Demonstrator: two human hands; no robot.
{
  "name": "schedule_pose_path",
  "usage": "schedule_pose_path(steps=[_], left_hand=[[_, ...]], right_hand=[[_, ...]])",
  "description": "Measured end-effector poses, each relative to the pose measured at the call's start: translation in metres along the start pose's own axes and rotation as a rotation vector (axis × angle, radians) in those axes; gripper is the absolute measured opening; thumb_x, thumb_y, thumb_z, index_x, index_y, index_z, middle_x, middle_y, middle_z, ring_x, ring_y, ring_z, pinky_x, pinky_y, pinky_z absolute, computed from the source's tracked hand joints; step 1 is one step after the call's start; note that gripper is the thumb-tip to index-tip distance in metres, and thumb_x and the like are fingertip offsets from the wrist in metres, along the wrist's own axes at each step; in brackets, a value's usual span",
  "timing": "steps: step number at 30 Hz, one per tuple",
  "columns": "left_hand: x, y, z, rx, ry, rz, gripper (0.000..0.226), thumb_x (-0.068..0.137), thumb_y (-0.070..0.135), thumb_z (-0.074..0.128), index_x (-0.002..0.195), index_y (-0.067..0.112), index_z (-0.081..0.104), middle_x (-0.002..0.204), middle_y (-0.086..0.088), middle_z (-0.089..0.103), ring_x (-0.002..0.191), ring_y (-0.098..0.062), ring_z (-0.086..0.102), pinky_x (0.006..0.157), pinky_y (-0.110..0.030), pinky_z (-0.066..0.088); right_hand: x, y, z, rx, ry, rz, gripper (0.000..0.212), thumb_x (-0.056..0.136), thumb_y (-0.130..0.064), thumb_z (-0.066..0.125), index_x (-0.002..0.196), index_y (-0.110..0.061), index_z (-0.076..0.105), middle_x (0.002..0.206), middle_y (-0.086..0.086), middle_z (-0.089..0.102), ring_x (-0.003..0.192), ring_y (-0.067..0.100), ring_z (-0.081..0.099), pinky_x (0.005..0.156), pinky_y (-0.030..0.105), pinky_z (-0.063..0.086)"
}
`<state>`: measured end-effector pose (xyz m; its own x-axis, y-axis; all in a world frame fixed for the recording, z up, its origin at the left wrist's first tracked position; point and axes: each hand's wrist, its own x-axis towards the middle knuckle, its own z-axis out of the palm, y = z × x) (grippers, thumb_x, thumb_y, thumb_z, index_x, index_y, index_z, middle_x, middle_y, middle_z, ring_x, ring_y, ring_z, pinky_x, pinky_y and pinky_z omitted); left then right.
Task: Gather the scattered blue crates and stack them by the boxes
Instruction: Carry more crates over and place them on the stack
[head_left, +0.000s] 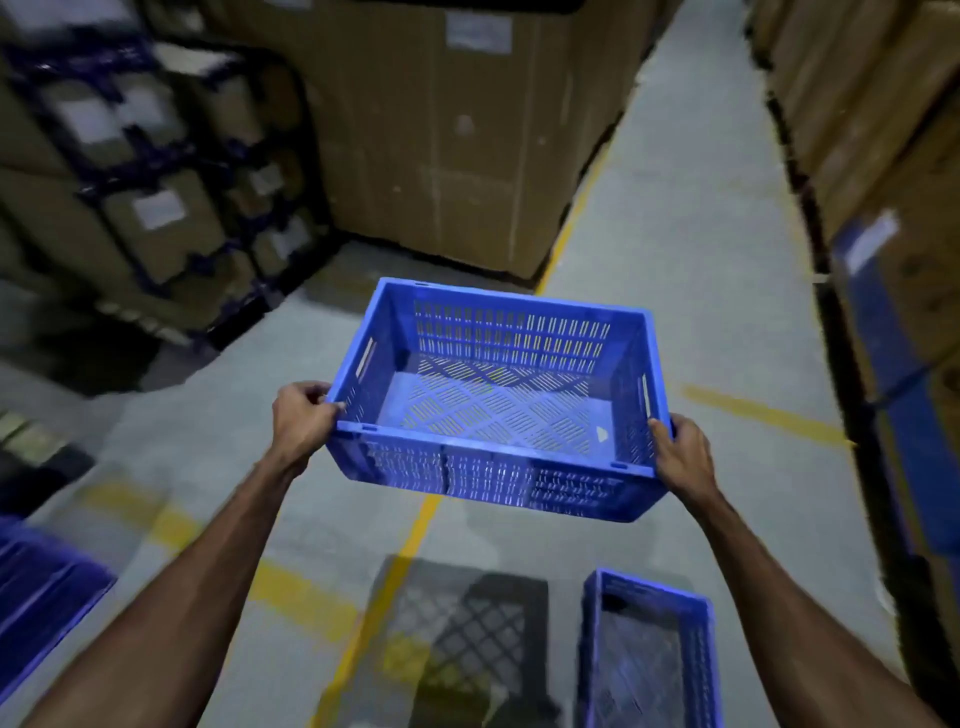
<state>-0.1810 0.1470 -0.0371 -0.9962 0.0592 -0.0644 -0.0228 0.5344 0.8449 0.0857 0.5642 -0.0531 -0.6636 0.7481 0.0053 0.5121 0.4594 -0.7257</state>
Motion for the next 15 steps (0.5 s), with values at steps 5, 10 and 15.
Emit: schedule_pose_path(steps=[5,10,15], left_hand=[[-0.019,-0.067,-0.1,-0.009,0.161,-0.081,0.016,0.078,0.002,0.074,0.089,0.013,0.077,0.073,-0.005,0.066,0.066,-0.019,0.059,0.064,-0.029,0.048],[-0.044,-0.13,-0.19,-0.028,0.304,-0.162,0.016,0.079,-0.002,0.071,0.084,0.013,0.074,0.071,-0.003,0.061,0.062,-0.016,0.053,0.058,-0.029,0.043],[-0.088,-0.187,-0.268,-0.051,0.452,-0.265,0.011,0.082,-0.003,0.071,0.081,0.008,0.072,0.063,0.001,0.052,0.058,-0.014,0.047,0.058,-0.031,0.038]], right_hand=[[-0.018,-0.08,0.075,-0.002,-0.12,-0.142,0.03,0.1,-0.023,0.051,0.082,0.0,0.06,0.074,0.021,0.063,0.067,0.034,0.057,0.054,0.036,0.035],[-0.047,-0.145,0.152,0.003,-0.255,-0.273,0.03,0.099,-0.025,0.05,0.079,-0.004,0.057,0.066,0.006,0.055,0.062,0.028,0.052,0.057,0.035,0.04],[-0.074,-0.209,0.23,0.018,-0.382,-0.397,0.034,0.096,-0.032,0.047,0.084,-0.003,0.061,0.075,0.015,0.063,0.071,0.034,0.058,0.064,0.038,0.042]])
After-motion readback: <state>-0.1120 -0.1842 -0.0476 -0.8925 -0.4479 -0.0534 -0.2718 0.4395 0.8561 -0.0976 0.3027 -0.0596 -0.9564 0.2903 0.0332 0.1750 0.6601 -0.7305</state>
